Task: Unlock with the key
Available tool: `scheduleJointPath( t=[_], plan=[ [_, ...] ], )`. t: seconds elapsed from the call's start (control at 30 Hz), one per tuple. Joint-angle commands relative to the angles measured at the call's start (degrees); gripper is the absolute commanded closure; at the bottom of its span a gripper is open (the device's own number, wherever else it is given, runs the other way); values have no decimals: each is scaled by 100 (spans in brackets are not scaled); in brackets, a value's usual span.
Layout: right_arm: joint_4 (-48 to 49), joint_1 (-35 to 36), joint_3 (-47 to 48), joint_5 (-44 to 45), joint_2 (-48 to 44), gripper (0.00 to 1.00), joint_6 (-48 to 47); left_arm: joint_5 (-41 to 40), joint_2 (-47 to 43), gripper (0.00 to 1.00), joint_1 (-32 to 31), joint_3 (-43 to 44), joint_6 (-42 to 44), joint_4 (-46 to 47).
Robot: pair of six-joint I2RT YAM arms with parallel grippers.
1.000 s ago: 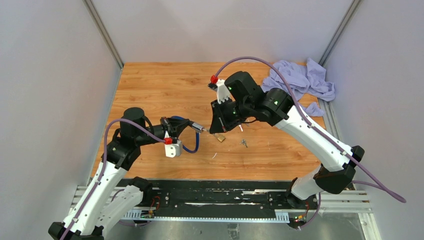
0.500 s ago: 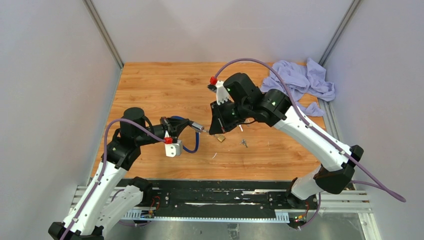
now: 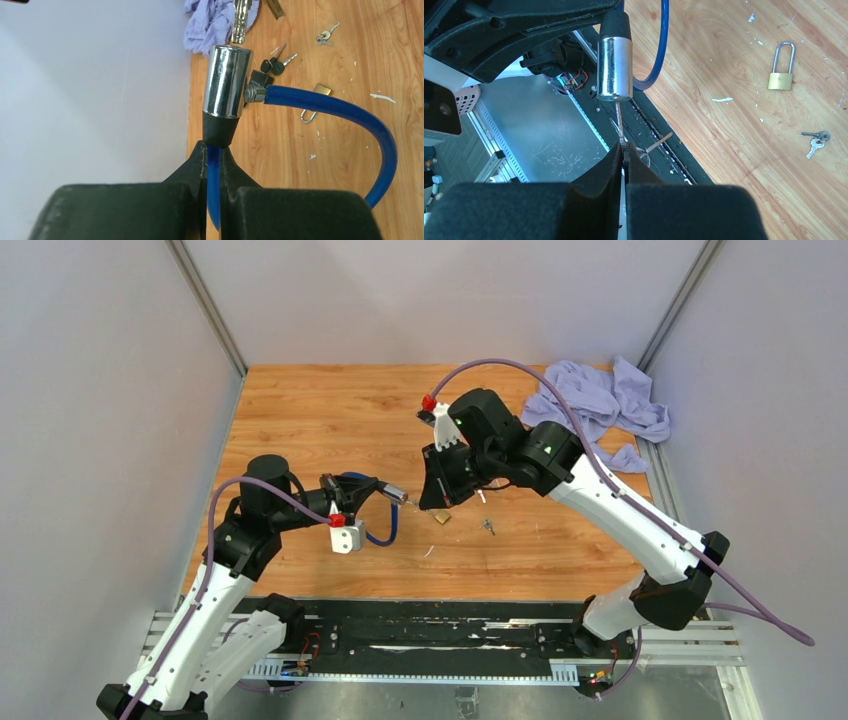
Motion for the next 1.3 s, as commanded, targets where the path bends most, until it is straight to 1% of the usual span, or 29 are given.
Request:
scheduleJointPath(
  t=[0.0, 0.5, 0.97, 1.27],
  plan=[
    [125, 81, -75, 77, -217, 99, 70, 48, -72, 100, -30, 74, 87, 190],
    [190, -31, -162, -9, -143, 99, 79, 42, -79, 100, -34, 49, 91, 215],
    [468, -131, -381, -7, -238, 99, 203, 35, -96, 100, -31, 23, 199, 129],
    [551, -183, -485, -152, -373, 100, 196, -20, -85, 100, -29, 21, 210, 102]
  ],
)
